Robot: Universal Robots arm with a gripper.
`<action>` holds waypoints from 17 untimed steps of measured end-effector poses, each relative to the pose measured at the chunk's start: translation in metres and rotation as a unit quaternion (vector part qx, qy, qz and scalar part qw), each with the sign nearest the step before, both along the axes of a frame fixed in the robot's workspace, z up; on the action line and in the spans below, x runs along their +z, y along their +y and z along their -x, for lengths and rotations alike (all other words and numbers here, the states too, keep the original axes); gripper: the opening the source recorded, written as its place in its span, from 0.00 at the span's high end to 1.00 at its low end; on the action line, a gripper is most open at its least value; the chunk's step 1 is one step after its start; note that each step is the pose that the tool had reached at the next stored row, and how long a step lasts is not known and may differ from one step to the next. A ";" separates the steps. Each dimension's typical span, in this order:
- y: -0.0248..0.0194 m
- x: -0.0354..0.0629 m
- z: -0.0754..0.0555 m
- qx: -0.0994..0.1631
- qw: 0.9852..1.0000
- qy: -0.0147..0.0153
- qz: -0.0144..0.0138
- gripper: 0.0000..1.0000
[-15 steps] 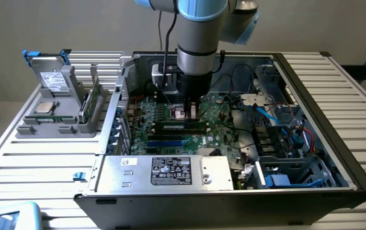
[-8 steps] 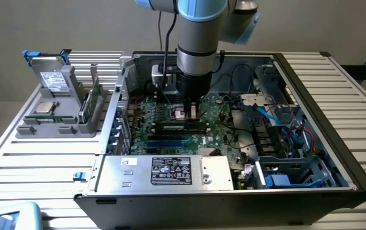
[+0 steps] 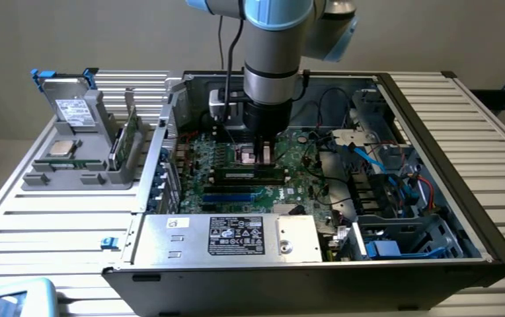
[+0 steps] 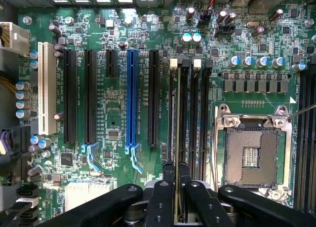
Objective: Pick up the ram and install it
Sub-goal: 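Insert the ram into the slot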
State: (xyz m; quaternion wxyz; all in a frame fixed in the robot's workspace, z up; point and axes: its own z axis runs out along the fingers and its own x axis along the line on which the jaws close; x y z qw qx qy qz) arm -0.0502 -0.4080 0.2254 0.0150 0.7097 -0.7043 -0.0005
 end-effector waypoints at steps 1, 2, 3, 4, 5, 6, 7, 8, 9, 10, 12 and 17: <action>0.0000 0.0001 0.000 0.000 1.000 0.000 0.000 0.85; -0.0001 0.0001 0.000 0.000 1.000 0.000 0.000 0.85; 0.0000 0.0001 0.001 0.000 1.000 0.000 0.000 0.85; 0.0000 0.0001 0.001 0.000 1.000 0.000 0.000 0.85; 0.0000 0.0000 0.001 0.000 1.000 0.000 0.000 0.85; 0.0000 0.0001 0.001 0.000 1.000 0.000 0.000 0.85; -0.0001 0.0001 0.001 0.000 1.000 0.000 0.000 0.85; -0.0001 0.0001 0.001 0.000 1.000 0.000 0.000 0.85; -0.0001 0.0001 0.001 0.000 1.000 -0.001 0.000 0.85; -0.0001 0.0001 0.001 0.000 1.000 -0.001 0.000 0.85; -0.0001 0.0000 0.001 0.000 1.000 -0.001 -0.001 0.85; -0.0001 0.0001 0.001 0.000 1.000 -0.003 -0.003 0.85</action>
